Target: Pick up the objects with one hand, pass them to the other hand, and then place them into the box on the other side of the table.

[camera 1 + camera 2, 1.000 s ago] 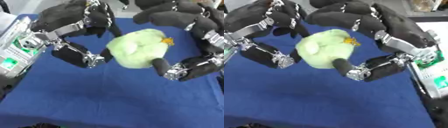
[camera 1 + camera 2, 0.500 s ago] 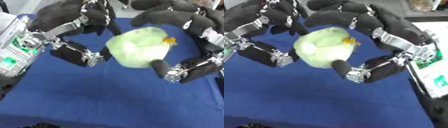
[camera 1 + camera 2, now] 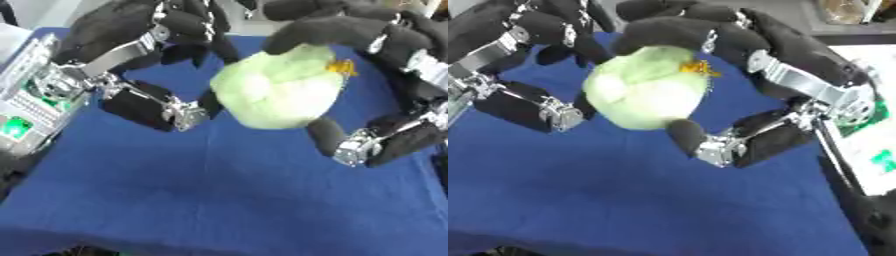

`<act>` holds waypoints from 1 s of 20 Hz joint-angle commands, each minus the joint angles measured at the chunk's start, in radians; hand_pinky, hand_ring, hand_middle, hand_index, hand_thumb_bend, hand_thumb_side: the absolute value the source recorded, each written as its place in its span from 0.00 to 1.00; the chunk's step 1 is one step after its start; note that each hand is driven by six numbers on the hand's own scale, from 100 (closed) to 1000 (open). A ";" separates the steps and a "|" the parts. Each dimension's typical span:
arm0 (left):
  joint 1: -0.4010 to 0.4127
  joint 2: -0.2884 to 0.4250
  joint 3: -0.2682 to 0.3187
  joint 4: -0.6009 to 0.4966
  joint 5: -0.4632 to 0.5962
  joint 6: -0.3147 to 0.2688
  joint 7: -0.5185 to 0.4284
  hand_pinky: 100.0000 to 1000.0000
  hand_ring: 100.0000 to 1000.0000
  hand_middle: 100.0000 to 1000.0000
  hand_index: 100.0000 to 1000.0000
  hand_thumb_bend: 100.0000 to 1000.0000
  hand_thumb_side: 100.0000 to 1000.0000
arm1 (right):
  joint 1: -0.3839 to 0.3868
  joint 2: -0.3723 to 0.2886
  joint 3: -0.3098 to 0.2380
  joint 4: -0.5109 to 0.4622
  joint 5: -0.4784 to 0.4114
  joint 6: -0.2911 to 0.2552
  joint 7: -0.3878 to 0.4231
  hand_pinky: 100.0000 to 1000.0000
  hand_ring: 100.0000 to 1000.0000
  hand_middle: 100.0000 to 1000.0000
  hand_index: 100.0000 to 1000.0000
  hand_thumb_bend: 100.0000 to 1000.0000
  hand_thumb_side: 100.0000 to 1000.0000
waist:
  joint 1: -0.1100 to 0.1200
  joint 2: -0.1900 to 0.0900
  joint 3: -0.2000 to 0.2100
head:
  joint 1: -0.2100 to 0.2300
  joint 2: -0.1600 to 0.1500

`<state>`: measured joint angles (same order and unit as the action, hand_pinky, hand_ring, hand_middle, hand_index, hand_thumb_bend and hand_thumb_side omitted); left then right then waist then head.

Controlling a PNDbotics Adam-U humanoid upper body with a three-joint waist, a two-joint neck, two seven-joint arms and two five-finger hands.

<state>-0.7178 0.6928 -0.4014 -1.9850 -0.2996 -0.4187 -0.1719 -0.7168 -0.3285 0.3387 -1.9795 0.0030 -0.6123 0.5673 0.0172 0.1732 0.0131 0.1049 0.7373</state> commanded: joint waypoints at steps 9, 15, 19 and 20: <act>-0.010 0.005 0.025 -0.015 0.056 -0.007 0.009 0.63 0.25 0.00 0.31 0.00 0.15 | -0.009 -0.025 -0.016 -0.020 0.022 -0.088 0.013 0.93 1.00 0.86 1.00 0.00 0.00 | 0.001 -0.023 0.001 | -0.005 -0.003; -0.012 0.003 0.029 -0.015 0.084 -0.009 -0.004 0.63 0.25 0.00 0.31 0.00 0.15 | -0.008 -0.025 -0.016 -0.020 0.065 -0.112 -0.019 0.93 1.00 0.86 1.00 0.00 0.00 | 0.001 -0.023 0.002 | -0.007 -0.003; -0.017 0.002 0.030 -0.015 0.090 -0.018 -0.010 0.63 0.25 0.00 0.31 0.00 0.14 | -0.009 -0.024 -0.013 -0.020 0.091 -0.116 -0.041 0.92 0.98 0.86 1.00 0.01 0.00 | 0.002 -0.023 0.002 | -0.008 -0.003; -0.019 0.000 0.029 -0.015 0.091 -0.021 -0.011 0.63 0.25 0.00 0.31 0.00 0.14 | -0.010 -0.023 -0.012 -0.020 0.096 -0.116 -0.046 0.91 0.97 0.85 1.00 0.01 0.00 | 0.002 -0.023 0.002 | -0.008 -0.003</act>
<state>-0.7181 0.6842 -0.3906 -1.9850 -0.2189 -0.4363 -0.1808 -0.7128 -0.3349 0.3332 -1.9795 0.0892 -0.6883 0.4914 0.0172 0.1731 0.0139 0.0993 0.7373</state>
